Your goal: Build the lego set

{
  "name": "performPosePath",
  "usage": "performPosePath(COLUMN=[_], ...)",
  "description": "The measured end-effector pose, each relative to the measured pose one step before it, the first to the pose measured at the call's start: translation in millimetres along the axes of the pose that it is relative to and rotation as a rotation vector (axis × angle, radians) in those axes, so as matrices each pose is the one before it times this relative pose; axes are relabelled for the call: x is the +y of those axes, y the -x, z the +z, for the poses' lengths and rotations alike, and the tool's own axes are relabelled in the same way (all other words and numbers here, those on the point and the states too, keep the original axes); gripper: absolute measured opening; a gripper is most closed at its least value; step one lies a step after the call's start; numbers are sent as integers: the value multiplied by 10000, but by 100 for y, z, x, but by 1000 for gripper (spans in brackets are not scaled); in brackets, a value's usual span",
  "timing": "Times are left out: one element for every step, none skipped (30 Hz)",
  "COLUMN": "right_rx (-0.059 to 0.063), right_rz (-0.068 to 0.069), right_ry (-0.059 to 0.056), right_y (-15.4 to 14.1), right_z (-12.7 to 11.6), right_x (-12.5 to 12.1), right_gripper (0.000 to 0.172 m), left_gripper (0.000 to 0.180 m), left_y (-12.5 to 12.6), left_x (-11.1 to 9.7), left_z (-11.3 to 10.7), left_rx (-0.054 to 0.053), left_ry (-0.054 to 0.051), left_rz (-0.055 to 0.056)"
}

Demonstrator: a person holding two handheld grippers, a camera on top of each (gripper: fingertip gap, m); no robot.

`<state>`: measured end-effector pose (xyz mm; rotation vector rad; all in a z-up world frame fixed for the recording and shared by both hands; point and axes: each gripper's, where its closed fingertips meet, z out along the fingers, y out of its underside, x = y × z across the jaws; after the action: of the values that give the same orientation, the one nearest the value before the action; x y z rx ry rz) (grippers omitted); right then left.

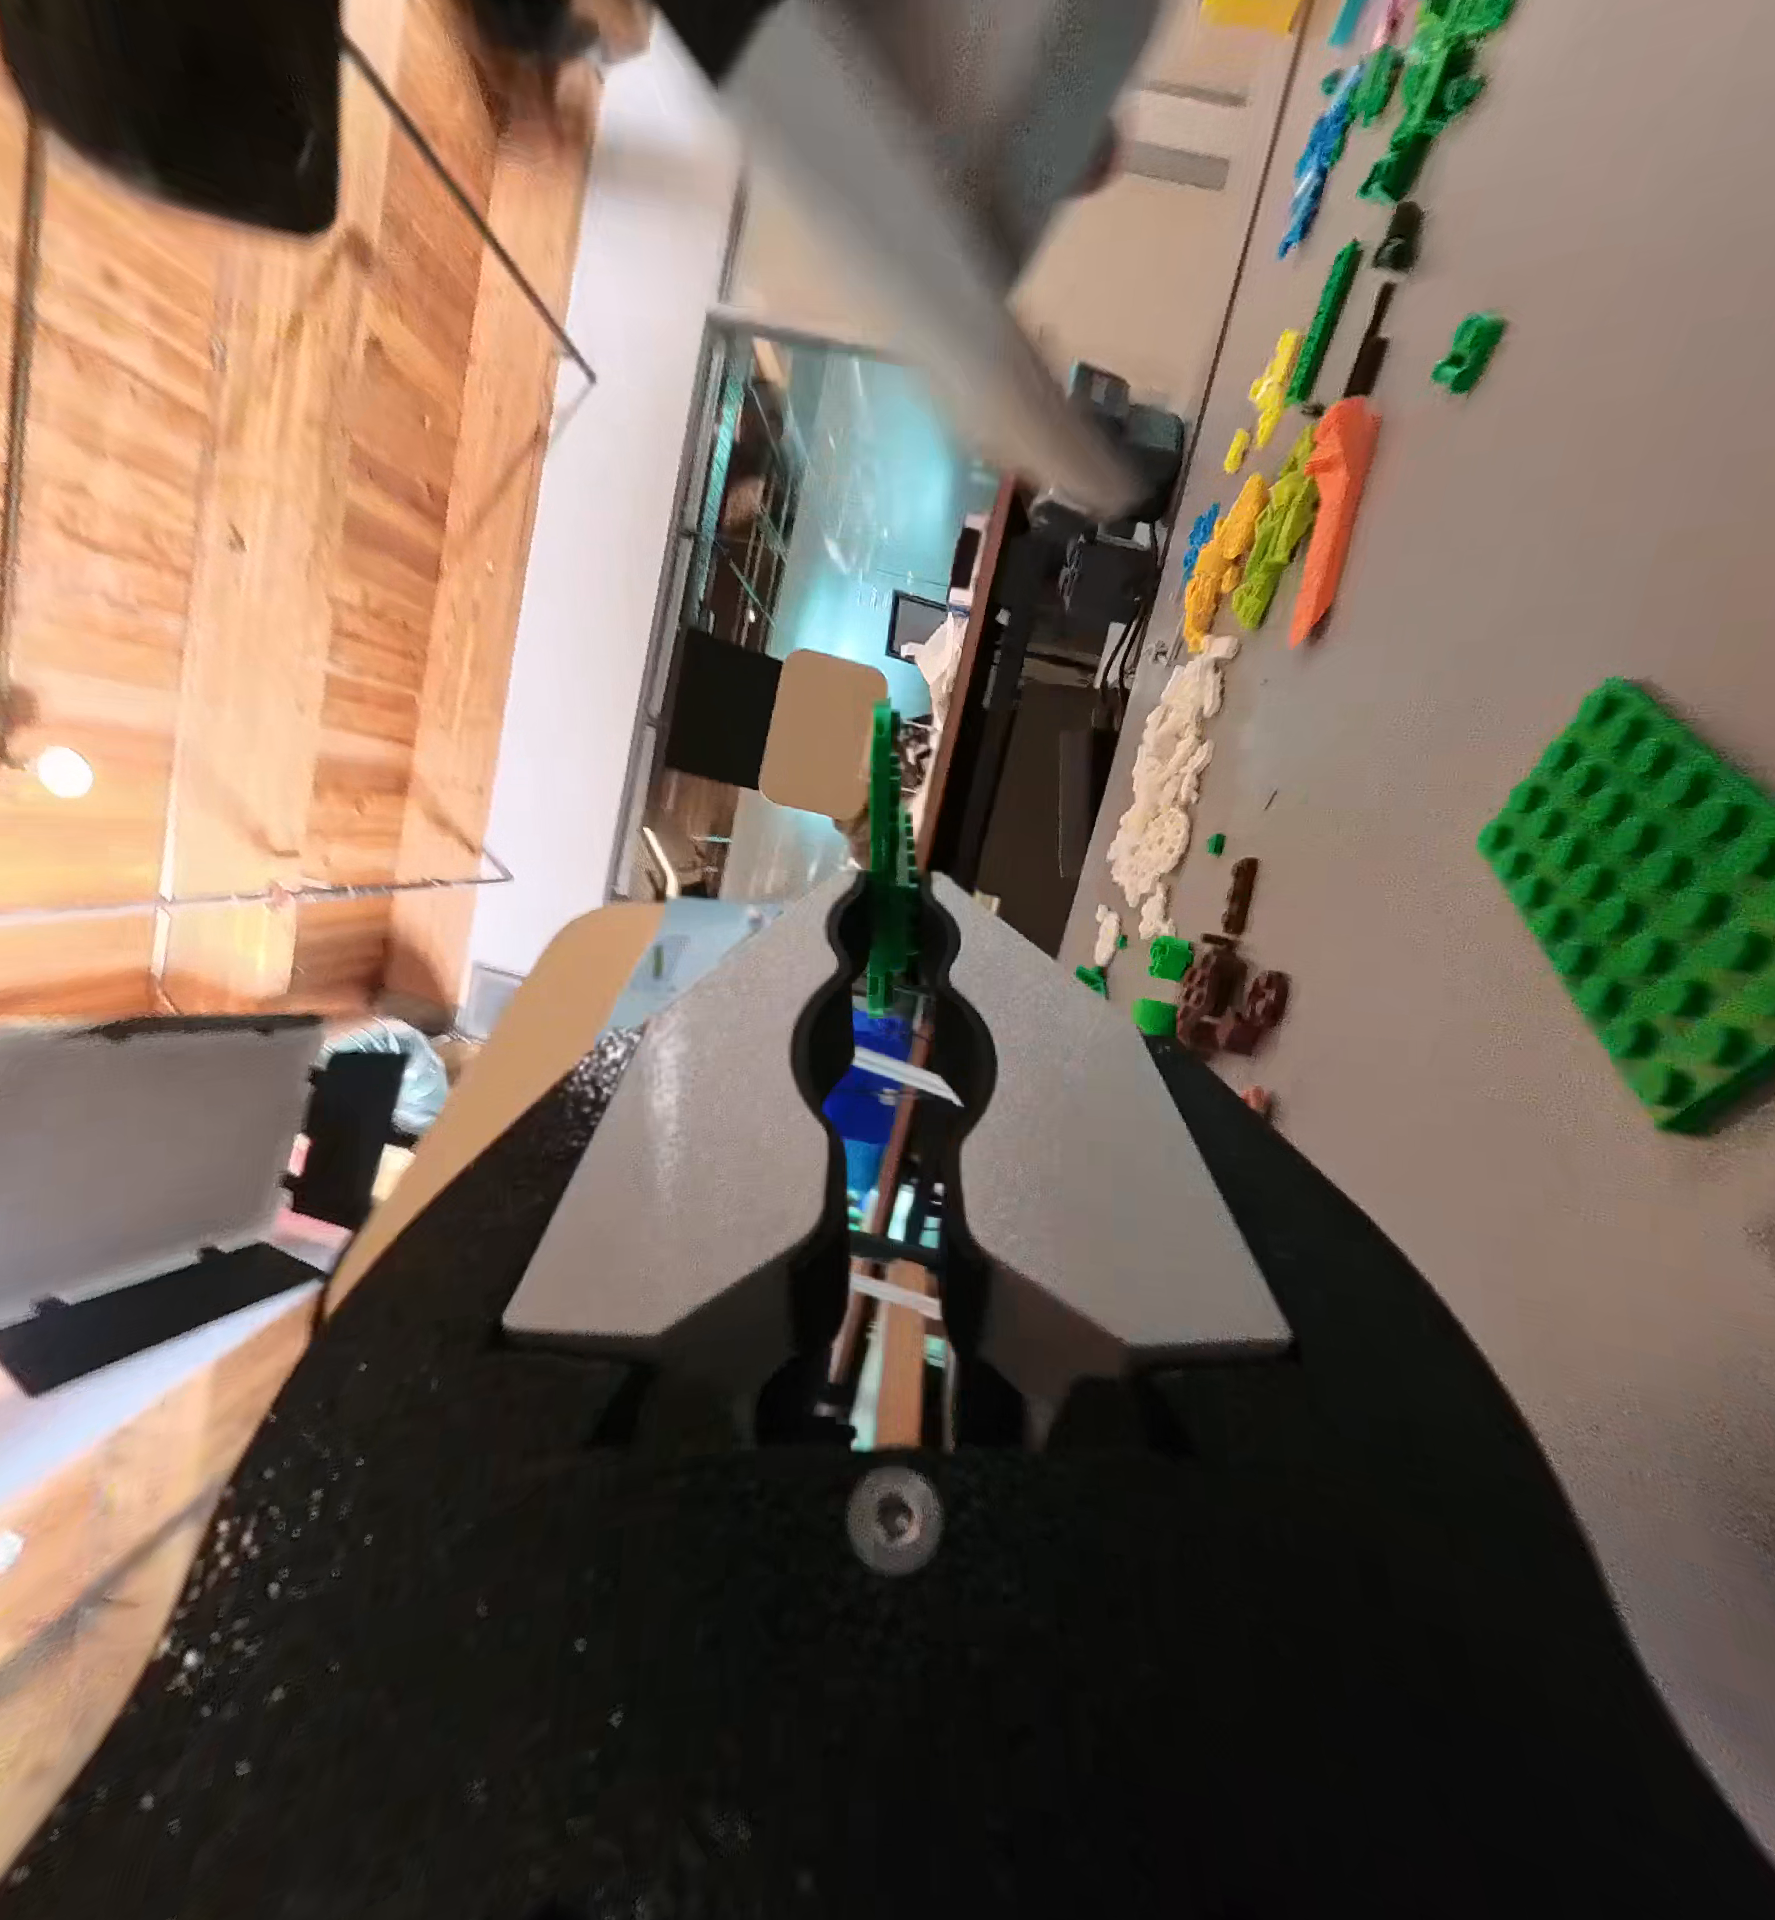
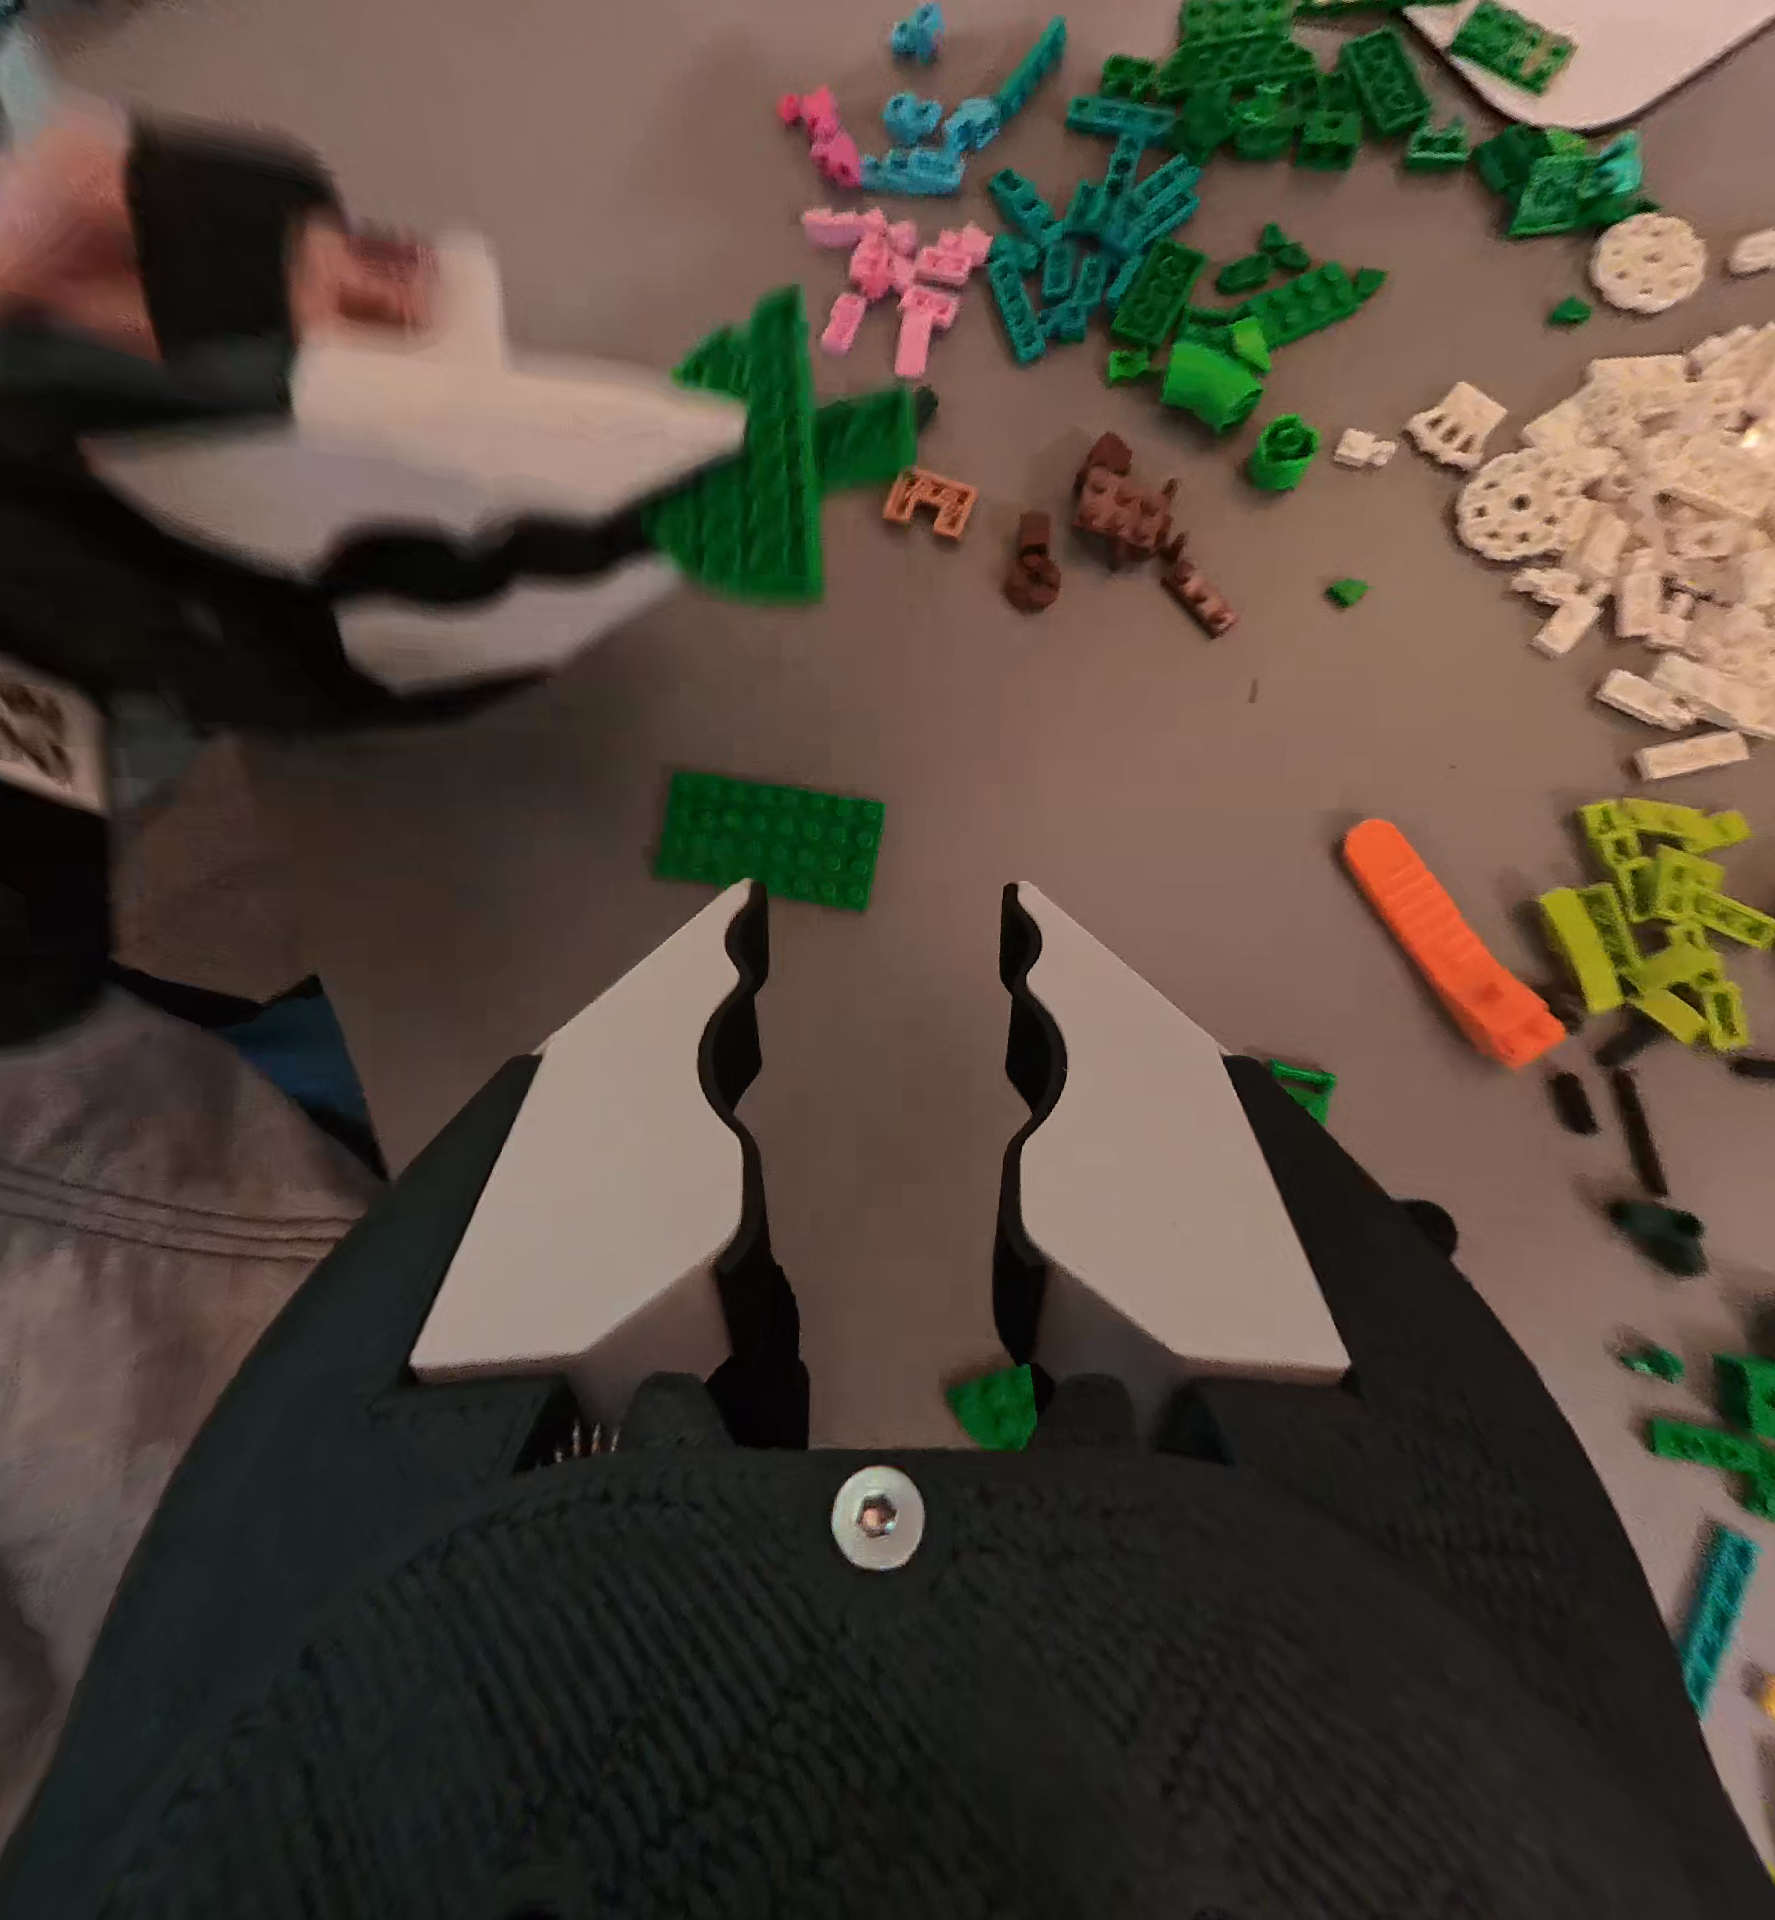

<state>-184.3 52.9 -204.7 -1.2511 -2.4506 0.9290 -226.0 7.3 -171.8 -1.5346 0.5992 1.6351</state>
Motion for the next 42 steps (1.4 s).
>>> performPosePath(right_rx=[-62, -147, -241, -215, -58, -24, -19, -31, -127, -171, -14, 10, -81, -96, -152, -158, -78, -23, -42, -209, -242, -88, -6, 34, 32, 38, 47, 16, -25, -75, -106, -85, -79, -82, -88, -74, 51, 216, 203, 108, 1, -63], right_rz=[-324, -200, -160, -287, -527, -695, -554, -196, 55, 132, 130, 88, 52, 18, -37, -89, -122, -66, 79, 139, 12, -161, -248, -245, -195, -136, -80, -34, 40, 36, 14, 23, 28, 35, 32, 5, -76, -85, -33, 106, 231, 298], right_ry=[22, -1, -95, -197, -253, -194, 27, 188, 137, 19, -6, 47, 71, 55, 48, 30, -14, 50, 119, 95, -6, -53, 24, 132, 207, 214, 147, 68, 106, 91, 79, 79, 65, 63, 101, 128, 9, -86, -202, -236, -218, -160], right_y=[520, 669, 745, 637, 302, 159, 8, -146, -82, -43, -285, -304, -132, -75, 41, 69, -30, -139, -122, 171, 346, 229, 162, 132, 130, 100, 67, 90, 126, 213, 294, 261, 241, 241, 221, 194, -16, -298, -317, -247, -148, -85], right_z=[836, 830, 758, 657, 537, 427, 392, 424, 401, 348, 268, 232, 212, 214, 209, 191, 143, 113, 102, 91, 47, 48, 62, 88, 135, 122, 72, -42, -86, -118, -137, -158, -152, -142, -152, -121, -146, -102, -80, -21, 55, 119], right_x=[885, 716, 426, 138, -69, -106, 128, 247, 120, -53, -107, -25, -10, -14, -17, -39, -101, -30, 32, -11, -146, -176, -62, 97, 219, 256, 168, 51, 127, 133, 160, 194, 202, 226, 273, 310, 99, -48, -238, -327, -331, -253], right_gripper=[45, 46, 48, 52, 56, 59, 59, 59, 59, 60, 60, 60, 61, 61, 61, 62, 62, 62, 63, 65, 66, 66, 66, 67, 68, 69, 70, 70, 70, 69, 68, 68, 67, 67, 65, 65, 63, 63, 63, 63, 63, 63], left_gripper=[5, 5, 4, 5, 5, 5, 5, 5, 5, 5, 5, 5, 5, 5, 5, 5, 5, 5, 5, 5, 5, 5, 5, 6, 5, 5, 5, 5, 5, 5, 5, 5, 5, 6, 6, 6, 5, 5, 5, 5, 5, 5], left_y=[229, 112, 43, 60, 26, 68, 231, 167, 99, 119, 157, 180, 184, 262, 220, 137, 74, -7, -65, -49, -81, -228, -292, -87, -186, -383, -302, -184, -352, -383, -217, -381, -368, -324, -374, -387, -389, -350, -120, 8, 43, 124], left_x=[483, 414, 375, 285, 63, -10, 76, -17, -111, -53, 86, 133, 78, 78, 158, 159, 106, 35, -38, -64, -55, -68, -44, 5, 74, 33, 102, 85, 49, 57, -8, 20, -6, 10, -162, -343, -271, -140, -47, 40, 65, 49], left_z=[-47, -61, -52, -49, -59, -82, -60, -80, -118, -137, -130, -120, -122, -119, -80, -28, -22, -24, -10, -3, 3, 40, 49, 29, 40, 58, 36, 3, -29, -66, -104, -128, -134, -113, -137, -160, -136, -102, -100, -93, -84, -77], left_rx=[37, 44, 77, 74, 124, 96, 14, 92, 140, 116, 82, 61, 41, -37, -35, 1, 26, 77, 131, 132, 189, 323, 403, 287, 414, 615, 607, 542, 674, 684, 548, 621, 549, 457, 452, 409, 410, 372, 198, 83, 36, -19], left_ry=[82, 62, 55, 11, -96, -127, -62, -130, -199, -162, -77, -57, -89, -65, 1, 27, 7, -27, -54, -63, -52, -66, -56, -35, -12, -31, 19, 12, -2, 16, -41, 27, 47, 47, -64, -221, -181, -97, -63, -24, -7, -11], left_rz=[-264, -104, -134, -192, -169, -181, -253, -304, -289, -213, -201, -226, -222, -173, -120, -86, -94, -148, -215, -268, -320, -387, -476, -548, -687, -857, -1020, -1070, -1082, -1080, -1022, -942, -799, -718, -618, -519, -508, -423, -271, -110, -5, -27])
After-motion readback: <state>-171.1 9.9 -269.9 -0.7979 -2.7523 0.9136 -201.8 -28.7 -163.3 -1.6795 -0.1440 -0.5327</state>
